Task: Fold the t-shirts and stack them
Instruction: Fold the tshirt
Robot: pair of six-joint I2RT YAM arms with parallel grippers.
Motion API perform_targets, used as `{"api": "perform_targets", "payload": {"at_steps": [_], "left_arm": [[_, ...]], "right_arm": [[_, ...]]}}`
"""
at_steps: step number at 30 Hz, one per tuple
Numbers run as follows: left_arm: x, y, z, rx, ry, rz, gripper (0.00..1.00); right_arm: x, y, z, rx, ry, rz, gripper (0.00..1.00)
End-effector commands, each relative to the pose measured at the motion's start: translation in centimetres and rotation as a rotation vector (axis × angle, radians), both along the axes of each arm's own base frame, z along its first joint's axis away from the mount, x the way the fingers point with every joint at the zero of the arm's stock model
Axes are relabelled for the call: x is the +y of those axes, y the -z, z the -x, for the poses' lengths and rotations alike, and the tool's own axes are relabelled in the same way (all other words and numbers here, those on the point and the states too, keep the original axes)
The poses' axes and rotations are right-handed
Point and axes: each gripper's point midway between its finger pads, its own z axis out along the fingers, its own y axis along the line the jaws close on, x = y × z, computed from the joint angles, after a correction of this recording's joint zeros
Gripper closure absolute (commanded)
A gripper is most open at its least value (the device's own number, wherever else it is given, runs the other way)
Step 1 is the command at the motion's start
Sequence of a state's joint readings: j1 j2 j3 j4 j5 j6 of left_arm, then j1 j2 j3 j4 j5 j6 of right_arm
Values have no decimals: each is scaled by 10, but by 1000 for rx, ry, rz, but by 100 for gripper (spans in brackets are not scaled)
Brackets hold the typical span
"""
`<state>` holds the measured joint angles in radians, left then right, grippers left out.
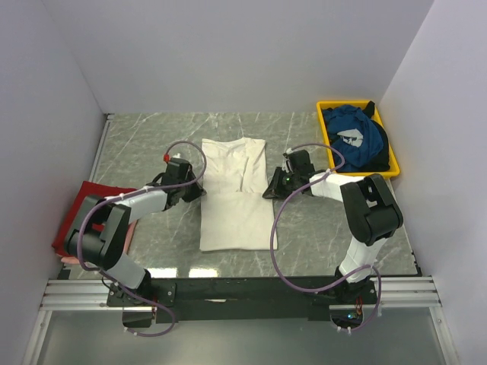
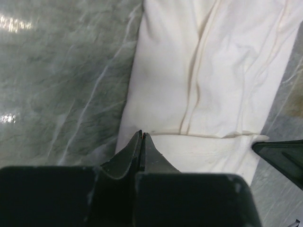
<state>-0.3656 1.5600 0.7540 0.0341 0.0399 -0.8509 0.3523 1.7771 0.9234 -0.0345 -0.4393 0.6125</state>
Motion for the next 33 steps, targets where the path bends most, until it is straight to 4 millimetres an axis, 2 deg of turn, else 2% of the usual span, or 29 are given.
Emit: {"api": "perform_targets", "payload": {"at_steps": [1,8,11,13,14,15,16,17,18,19,20,21,22,23,24,25,26,27,28,29,30,31,32,33], "left_arm": [[3,3,4,-13,-1,-2,99],[8,23,7,33,-20,-13,99],[10,20,5,31,-22,-21,99],[11,7,3,6,-29,-19,98],[13,5,5,13,-34,-25,92],[14,-5,6,-8,-39,-22,89],[15,-9,7,-11,-40,-23,86],[18,-9,14,11,-43,-31,77],[20,-18,19,-6,-45,-20,73],[21,-21,23,-10,-46,-17,70],[24,-30,30,-21,-51,-8,61],[27,-26,40,-9,-54,-10,57],[29,-28,46,-8,-61,-1,54],[31,-37,52,-34,-65,12,48],[36,-25,68,5,-71,4,47],[39,-23,75,11,-82,13,45],[40,-30,82,-13,-80,34,43],[44,-16,99,33,-84,30,43],[44,-12,107,41,-83,42,42],[44,-9,114,47,-78,54,42],[43,-5,128,62,-67,80,41],[42,-3,134,68,-66,90,41],[41,-1,141,59,-60,108,41],[35,0,148,67,-55,135,42]], "right_arm": [[0,0,-3,-11,3,-18,80],[0,-9,-8,-33,7,-27,80],[-1,-18,-9,-52,9,-34,80],[-3,-25,-8,-59,12,-38,80],[-4,-36,-9,-85,16,-45,80],[-6,-39,-6,-91,20,-42,79],[-8,-51,-5,-116,27,-42,77],[-9,-55,-3,-126,27,-45,75],[-12,-54,6,-112,30,-39,73],[-16,-64,8,-143,44,-36,70],[-18,-67,11,-152,47,-33,65],[-22,-59,24,-133,46,-25,63],[-25,-68,30,-158,50,-35,61],[-27,-67,37,-157,52,-39,60],[-31,-55,54,-128,45,-35,60],[-33,-59,62,-147,43,-42,59],[-35,-55,71,-137,42,-42,59],[-40,-38,89,-97,37,-32,58],[-40,-41,97,-117,31,-44,58],[-40,-35,107,-105,25,-45,58],[-43,-20,124,-71,17,-37,58],[-42,-21,132,-80,9,-46,57],[-44,-8,147,-48,5,-33,57],[-44,-5,152,-46,4,-36,56]]}}
